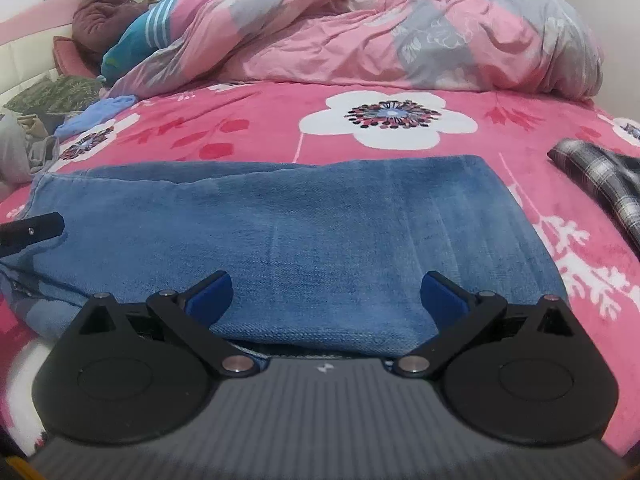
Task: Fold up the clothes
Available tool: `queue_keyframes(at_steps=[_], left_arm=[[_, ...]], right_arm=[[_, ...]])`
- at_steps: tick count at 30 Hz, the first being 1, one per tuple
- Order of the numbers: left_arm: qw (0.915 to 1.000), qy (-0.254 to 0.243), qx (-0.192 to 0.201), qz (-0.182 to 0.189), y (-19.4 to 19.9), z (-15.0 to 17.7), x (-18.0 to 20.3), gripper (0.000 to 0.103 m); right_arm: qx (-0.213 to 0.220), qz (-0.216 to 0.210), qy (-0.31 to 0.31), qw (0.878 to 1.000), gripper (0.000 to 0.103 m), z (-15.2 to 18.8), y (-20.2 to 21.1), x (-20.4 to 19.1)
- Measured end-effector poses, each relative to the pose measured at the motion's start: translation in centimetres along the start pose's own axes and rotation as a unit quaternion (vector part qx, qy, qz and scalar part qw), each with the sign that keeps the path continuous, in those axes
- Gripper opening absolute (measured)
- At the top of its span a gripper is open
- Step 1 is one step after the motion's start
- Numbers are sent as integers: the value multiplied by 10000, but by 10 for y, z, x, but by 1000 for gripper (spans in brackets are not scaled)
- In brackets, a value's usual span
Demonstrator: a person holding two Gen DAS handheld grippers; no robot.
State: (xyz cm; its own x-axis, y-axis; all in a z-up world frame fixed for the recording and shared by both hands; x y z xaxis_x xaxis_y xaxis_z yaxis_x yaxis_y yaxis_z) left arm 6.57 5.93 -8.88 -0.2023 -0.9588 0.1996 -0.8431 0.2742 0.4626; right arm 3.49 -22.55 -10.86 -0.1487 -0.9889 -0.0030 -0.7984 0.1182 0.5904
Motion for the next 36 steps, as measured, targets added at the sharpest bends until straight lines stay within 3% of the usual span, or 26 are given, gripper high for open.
queue_keyframes(at_steps=[13,18,22,25,27,30,36], left_arm=[[10000,-14,-28,-5,0,-1,1,70],[10000,-42,-49,4,0,0,1,70],[9999,-90,-65,-10,0,0,2,70],[9999,-119,-93,-15,-1,-1,3,71],[9998,-170,-116,-31,-1,-1,4,71],[9996,-245,-135,-31,-1,-1,5,71],[9998,-83,28,182,10,-12,0,71]], right_arm=[[215,-266,108,9994,102,5,4,6],[17,-341,232,9991,102,-9,6,7],[600,-427,250,9970,102,-29,21,3],[723,-474,312,9958,102,-39,21,-5],[670,-607,276,9955,102,-39,15,-8],[209,-647,377,9970,102,-20,-14,-11],[336,-638,503,9961,102,-5,-20,-13]])
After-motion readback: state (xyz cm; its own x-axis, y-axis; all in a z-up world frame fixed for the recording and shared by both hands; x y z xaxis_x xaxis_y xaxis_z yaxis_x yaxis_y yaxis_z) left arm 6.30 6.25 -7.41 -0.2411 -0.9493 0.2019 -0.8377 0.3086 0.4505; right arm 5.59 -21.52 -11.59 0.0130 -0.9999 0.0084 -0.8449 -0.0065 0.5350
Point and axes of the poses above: each gripper's, at about its wrist camera, not at the fingertips, and y roughly against the way its jaws point, x to its right, z to its underside, the point moved 3 cm from there along -y, roughly the way its jaws point, and after that the axes turned 8 degrees about z, right-handed, at the moved point
